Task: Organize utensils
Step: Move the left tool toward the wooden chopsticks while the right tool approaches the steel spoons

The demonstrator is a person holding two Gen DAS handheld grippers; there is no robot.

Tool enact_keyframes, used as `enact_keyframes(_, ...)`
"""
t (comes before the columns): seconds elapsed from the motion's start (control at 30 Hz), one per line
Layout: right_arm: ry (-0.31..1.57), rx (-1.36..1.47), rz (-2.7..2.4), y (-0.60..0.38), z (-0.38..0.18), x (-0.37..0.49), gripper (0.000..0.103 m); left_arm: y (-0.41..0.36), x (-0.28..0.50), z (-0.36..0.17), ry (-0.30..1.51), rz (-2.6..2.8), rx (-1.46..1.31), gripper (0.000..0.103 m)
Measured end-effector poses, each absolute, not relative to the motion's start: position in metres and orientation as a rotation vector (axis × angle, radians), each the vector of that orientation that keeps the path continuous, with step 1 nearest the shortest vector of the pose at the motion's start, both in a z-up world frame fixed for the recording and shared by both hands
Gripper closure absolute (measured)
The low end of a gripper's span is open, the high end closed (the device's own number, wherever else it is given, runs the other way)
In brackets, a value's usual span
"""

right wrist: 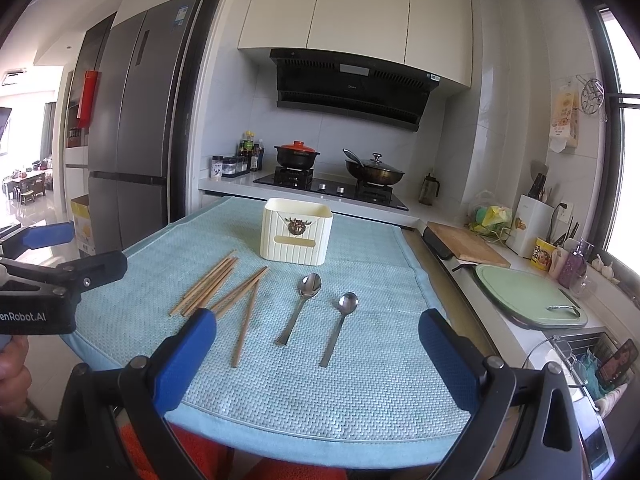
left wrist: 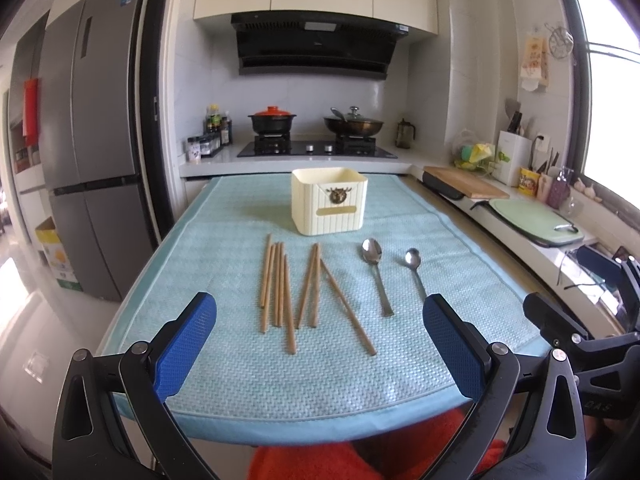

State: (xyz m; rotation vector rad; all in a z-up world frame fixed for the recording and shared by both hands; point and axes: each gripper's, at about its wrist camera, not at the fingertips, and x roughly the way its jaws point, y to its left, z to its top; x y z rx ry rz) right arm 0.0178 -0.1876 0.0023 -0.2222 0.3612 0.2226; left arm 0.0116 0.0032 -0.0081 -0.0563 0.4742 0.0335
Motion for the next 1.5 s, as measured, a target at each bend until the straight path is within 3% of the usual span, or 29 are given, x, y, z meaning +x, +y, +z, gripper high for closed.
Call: enact_keyframes(1.5,0.55,-0.185,0.169,-0.197,-0.046,0.091,0.0,0.066,0.093,-0.065,0.667,0.188,-0.134,0.0)
